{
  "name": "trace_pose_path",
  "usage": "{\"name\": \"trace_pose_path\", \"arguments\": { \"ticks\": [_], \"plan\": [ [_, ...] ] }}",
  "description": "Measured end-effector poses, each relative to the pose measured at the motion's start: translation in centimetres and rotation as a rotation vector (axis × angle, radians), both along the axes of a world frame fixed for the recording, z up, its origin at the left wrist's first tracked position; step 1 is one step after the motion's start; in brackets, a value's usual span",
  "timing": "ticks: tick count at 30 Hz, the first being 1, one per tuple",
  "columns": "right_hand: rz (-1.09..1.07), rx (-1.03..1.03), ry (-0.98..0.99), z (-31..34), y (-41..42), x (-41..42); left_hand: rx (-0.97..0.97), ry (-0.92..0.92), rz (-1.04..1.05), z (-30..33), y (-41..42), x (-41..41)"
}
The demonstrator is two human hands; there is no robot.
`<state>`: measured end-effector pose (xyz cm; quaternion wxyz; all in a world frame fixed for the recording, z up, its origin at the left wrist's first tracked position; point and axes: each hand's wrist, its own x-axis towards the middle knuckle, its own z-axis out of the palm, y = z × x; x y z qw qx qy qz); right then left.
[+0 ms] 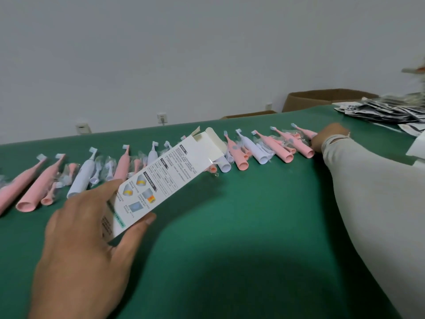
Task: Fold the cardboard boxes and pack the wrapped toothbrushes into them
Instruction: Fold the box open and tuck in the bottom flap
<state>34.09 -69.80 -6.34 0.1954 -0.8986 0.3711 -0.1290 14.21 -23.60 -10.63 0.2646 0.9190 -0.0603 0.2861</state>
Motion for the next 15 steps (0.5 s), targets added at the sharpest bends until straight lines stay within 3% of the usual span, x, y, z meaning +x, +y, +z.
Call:
{"name": "trace_pose_path", "arguments": {
  "ticks": [2,5,9,12,15],
  "plan": [
    [-0.108,0.08,-0.13,-0.2,-0.1,-0.1,0.002,0.065,0.027,0.1,-0.2,0.1],
    [-0.24,0.157,-0.283,-0.2,0.2,-1.4,-0.014,0.018,0.055,0.6,-0.8,-0.4],
    [-0.261,0.237,-0.485,1.0,3.0,-5.3,-0.048,0.069,0.066,1.3,-1.4,-0.5],
    [-0.047,0.37,-0.744,3.5,9.5,-10.2,-0.094,0.03,0.112,1.2,-1.6,-0.6],
    [0.335,0.448,-0.717,4.6,18.6,-17.3,-0.295,-0.027,0.171,1.7,-1.4,-1.8]
  ]
}}
